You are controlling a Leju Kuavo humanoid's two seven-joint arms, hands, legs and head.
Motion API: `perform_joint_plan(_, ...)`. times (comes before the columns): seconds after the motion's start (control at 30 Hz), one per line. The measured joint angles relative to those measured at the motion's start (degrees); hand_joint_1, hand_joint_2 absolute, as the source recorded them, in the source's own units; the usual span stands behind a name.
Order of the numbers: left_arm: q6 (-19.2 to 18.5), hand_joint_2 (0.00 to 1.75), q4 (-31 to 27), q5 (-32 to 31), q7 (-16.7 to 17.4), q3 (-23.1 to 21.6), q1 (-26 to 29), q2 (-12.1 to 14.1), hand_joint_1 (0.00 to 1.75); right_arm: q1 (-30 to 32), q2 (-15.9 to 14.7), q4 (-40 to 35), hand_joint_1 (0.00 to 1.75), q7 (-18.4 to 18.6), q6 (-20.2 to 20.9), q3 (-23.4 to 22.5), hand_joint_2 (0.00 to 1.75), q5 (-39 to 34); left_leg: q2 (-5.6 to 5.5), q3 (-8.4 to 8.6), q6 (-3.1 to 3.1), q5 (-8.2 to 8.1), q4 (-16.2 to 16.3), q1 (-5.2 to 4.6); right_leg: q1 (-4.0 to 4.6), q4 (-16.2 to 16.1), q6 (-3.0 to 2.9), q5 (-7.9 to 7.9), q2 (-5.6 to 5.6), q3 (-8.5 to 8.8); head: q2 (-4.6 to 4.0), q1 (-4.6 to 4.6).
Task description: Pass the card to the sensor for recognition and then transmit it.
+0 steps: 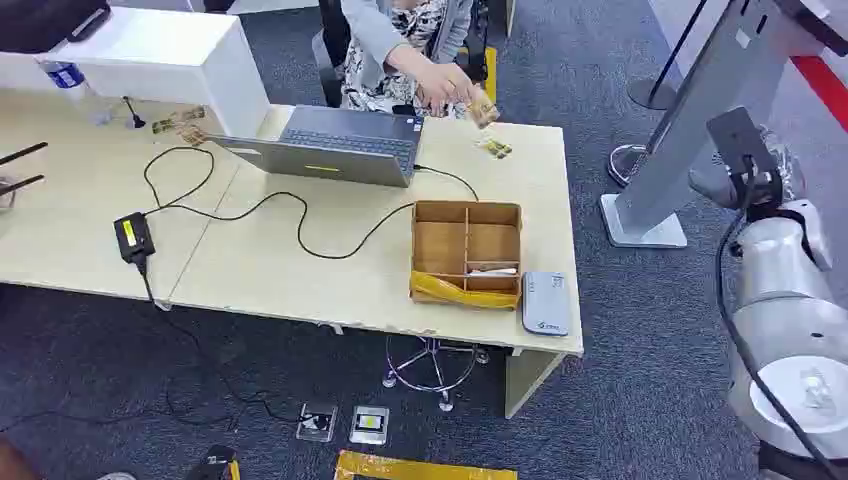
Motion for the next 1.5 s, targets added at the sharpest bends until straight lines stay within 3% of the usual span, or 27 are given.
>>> perform_joint_plan(0.23, 0.00, 0.00, 0.02, 0.35, 1.90, -0.72, 1.58, 1.11, 0.00, 1.54, 4.89, -1.31, 0.00, -0.11, -0.37, 5.92, 1.75, -6.43, 0.05, -0.03, 0.00, -0.01, 0.01, 0.00, 0.00, -0.02, -0.03, -0.02, 0.03, -0.12, -0.02, 0.00)
perform_joint_plan(0.47, 0.61, 0.00, 0.02, 0.98, 3.19, -1.25, 2.26, 1.70, 0.00, 3.53, 6.66, -2.62, 0.00, 1.07, -0.24, 12.25, 1.75, -13.15, 0.05, -0.09, 0.00, -0.01, 0.00, 0.00, 0.00, -0.02, -0.03, -0.02, 0.05, -0.17, 0.00, 0.02)
perform_joint_plan(1.23, 0.44, 0.00, 0.02, 0.28, 1.59, -1.29, 0.68, 1.57, 0.00, 4.93, 7.69, -4.37, 0.00, 3.61, -1.60, 24.28, 1.75, -21.79, 0.08, -0.11, 0.00, -0.01, 0.02, 0.00, 0.00, -0.02, -0.06, 0.00, 0.11, -0.24, 0.00, 0.00)
perform_joint_plan(1.27, 0.46, 0.00, 0.02, 0.28, 1.62, -1.31, 0.68, 1.57, 0.00, 5.08, 7.69, -4.41, 0.98, 3.67, -1.62, 24.83, 1.75, -22.23, 0.08, -0.11, 0.00, -0.01, 0.02, 0.00, 0.00, -0.02, -0.06, 0.00, 0.11, -0.24, 0.00, 0.02)
perform_joint_plan(1.3, 0.48, 0.00, 0.02, 0.28, 1.64, -1.31, 0.68, 1.57, 0.00, 5.16, 7.69, -4.48, 1.75, 3.80, -1.64, 25.18, 1.75, -22.69, 0.08, -0.11, 0.00, -0.01, 0.02, 0.00, 0.00, -0.02, -0.06, 0.00, 0.11, -0.24, 0.00, 0.00)
perform_joint_plan(1.5, 0.57, 0.00, 0.02, 0.33, 2.03, -1.33, 1.16, 1.57, 0.00, 5.87, 7.58, -4.76, 1.75, 4.35, -1.51, 27.73, 1.75, -26.82, 0.08, -0.11, 0.00, -0.01, 0.02, 0.00, 0.00, -0.03, -0.06, 0.00, 0.11, -0.25, 0.00, 0.00)
